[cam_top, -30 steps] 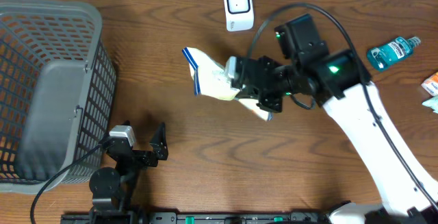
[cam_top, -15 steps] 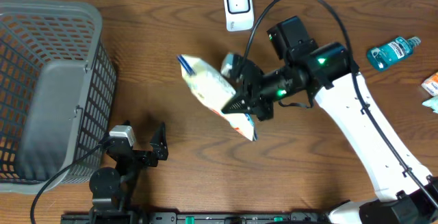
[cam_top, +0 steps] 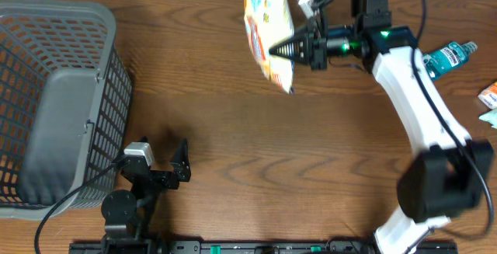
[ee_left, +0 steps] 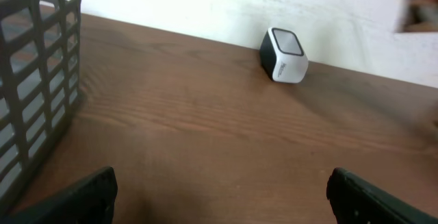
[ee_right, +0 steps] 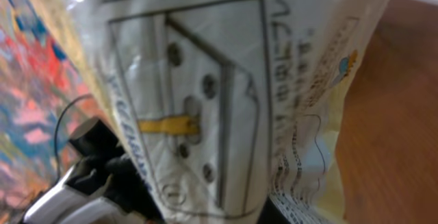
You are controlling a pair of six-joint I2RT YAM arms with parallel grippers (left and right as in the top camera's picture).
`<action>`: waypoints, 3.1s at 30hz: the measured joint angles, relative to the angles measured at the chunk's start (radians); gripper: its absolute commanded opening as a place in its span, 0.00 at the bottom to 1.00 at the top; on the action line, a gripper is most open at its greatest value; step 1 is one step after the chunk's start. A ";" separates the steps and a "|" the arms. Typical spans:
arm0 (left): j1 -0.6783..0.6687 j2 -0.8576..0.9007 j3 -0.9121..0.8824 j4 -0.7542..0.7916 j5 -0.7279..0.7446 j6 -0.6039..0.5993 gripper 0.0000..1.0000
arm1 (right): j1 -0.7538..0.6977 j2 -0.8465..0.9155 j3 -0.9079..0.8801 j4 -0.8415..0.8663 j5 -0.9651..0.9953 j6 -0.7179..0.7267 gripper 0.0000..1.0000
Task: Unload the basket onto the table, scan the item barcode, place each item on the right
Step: 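Hold the snack bag's printed side in front of the scanner window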
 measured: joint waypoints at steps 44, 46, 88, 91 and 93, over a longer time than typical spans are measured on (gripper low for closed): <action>0.000 0.000 0.000 0.000 0.000 0.000 0.98 | -0.044 0.719 0.223 1.228 0.143 1.244 0.01; 0.000 0.000 0.000 0.000 0.000 0.000 0.98 | -0.044 0.747 0.227 1.224 0.155 1.257 0.01; 0.000 0.000 0.000 0.000 0.000 0.000 0.98 | -0.128 0.763 0.261 0.496 0.146 1.098 0.01; 0.000 0.000 0.000 0.000 0.000 0.000 0.98 | -0.126 0.762 0.261 0.495 0.152 1.096 0.01; 0.000 0.000 0.000 0.000 0.000 0.000 0.98 | -0.122 0.762 0.261 0.515 0.163 1.093 0.02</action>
